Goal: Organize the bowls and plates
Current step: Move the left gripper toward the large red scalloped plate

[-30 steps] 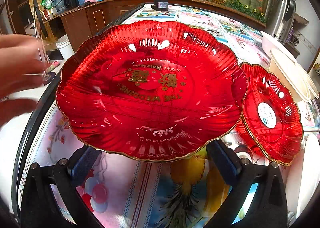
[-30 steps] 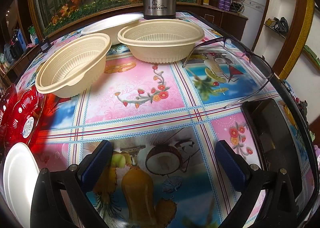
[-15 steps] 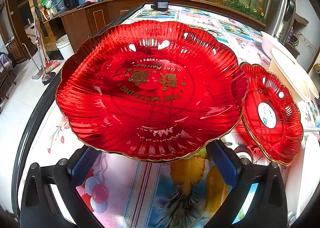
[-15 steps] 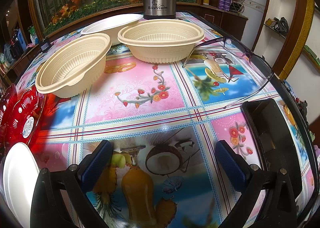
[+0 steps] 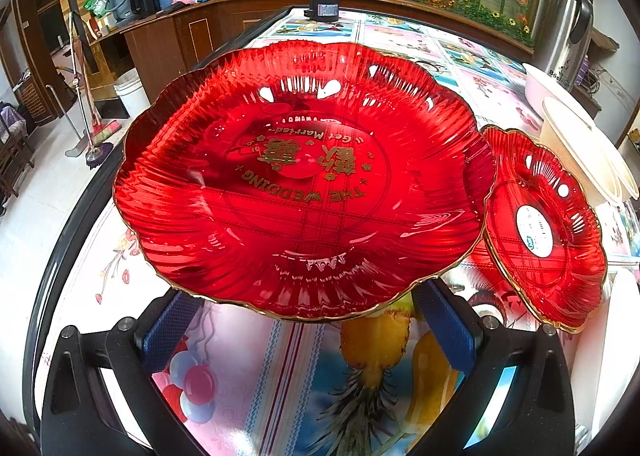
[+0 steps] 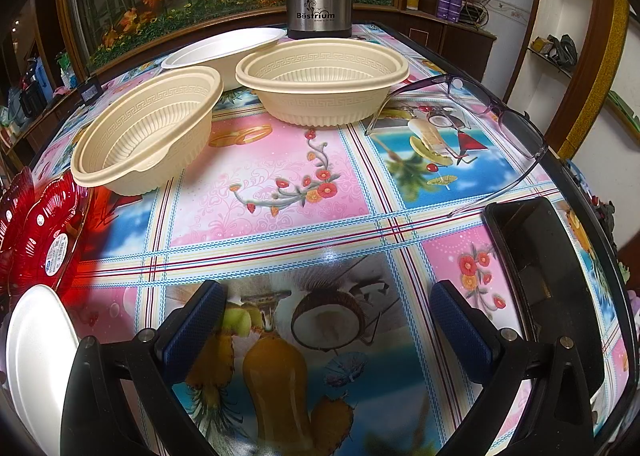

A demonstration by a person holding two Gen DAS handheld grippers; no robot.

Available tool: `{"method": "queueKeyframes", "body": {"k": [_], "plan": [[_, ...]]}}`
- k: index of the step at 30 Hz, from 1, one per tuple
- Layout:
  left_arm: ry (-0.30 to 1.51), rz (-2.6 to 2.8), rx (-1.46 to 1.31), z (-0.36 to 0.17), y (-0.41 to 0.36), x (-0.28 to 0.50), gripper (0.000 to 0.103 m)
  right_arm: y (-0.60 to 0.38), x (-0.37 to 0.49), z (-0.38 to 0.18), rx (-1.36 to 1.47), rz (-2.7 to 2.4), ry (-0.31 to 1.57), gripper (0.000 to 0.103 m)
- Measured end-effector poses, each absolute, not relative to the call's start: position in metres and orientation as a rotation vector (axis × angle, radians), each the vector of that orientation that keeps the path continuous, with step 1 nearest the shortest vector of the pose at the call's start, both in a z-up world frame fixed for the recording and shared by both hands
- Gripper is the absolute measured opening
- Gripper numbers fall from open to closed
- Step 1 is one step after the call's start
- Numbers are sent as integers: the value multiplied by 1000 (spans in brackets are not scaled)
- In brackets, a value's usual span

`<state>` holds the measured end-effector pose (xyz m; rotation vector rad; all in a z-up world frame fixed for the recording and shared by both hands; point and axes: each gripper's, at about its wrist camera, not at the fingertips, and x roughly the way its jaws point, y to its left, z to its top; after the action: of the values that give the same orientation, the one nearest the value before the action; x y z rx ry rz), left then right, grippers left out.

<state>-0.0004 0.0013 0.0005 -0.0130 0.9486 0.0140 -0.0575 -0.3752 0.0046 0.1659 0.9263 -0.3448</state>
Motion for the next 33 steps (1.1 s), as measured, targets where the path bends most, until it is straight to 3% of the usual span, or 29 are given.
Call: {"method": "queueKeyframes", "body": {"k": [14,16,17,23,27,33], "plan": [[948,16,-20,1,4,-2,103,-376,-60,6,127,-264,949,102],[947,25,-37,2,8,-2,103,-378,-69,11,113,-253,959,98],[942,21,-54,2,10,-3,103,-378,-78,18,109,-260,934,94],[915,-22,-141,7,22,-9,103,-367,-141,71,45,-211,737,95],[852,-49,-191,17,30,-19,103,-341,-168,103,113,159,659,95],[819,-82,-291,20,45,-25,103,-242,-174,90,52,708,811,93]]}}
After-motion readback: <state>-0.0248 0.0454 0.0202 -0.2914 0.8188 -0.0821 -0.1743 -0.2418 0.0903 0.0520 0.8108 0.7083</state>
